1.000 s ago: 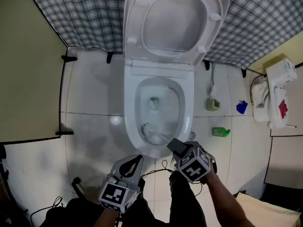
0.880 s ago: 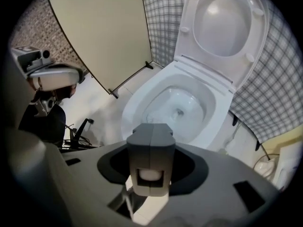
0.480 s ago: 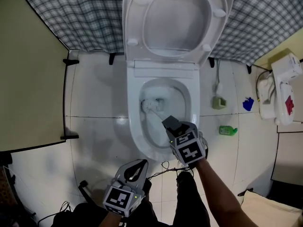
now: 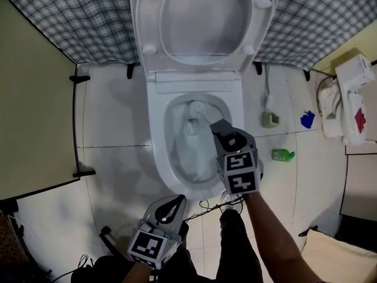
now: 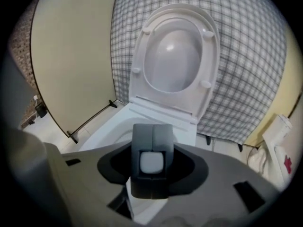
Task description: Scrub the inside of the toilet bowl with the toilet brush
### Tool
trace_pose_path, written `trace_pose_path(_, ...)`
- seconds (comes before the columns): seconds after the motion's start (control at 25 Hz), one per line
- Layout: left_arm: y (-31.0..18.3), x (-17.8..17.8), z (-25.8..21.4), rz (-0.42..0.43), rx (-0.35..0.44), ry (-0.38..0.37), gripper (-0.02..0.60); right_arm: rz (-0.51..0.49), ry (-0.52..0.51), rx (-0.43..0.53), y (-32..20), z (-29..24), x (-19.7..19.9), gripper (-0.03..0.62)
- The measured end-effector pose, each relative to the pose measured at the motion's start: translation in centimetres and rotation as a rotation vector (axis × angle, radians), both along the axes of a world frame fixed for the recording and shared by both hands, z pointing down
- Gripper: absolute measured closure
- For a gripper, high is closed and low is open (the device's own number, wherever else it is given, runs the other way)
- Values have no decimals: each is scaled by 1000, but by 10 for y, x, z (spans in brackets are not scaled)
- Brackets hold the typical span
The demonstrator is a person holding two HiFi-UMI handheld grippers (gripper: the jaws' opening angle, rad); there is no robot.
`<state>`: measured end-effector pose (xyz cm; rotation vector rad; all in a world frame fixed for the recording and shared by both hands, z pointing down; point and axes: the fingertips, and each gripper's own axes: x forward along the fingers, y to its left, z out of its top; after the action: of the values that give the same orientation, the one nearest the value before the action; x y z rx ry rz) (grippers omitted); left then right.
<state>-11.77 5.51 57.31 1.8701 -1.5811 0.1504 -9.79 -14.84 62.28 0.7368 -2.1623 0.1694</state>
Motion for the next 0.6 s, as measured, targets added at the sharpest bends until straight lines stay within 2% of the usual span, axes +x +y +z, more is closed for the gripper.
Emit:
trace_pose_path(0.16, -3, 1, 1, 1, -1, -2, 575, 106, 43, -8, -8, 3, 39, 395)
trace_pose_path(0.4, -3, 12, -2, 21, 0, -3, 575, 171, 118, -42, 19, 3, 85, 395)
trace_pose_path(0.48, -2, 16, -2, 24, -2, -4, 575, 170, 120, -64, 32, 1, 95, 395)
trace_pose_path(0.6, 1, 18, -3, 15, -14, -10, 575, 158, 67, -110, 49, -3, 107, 396)
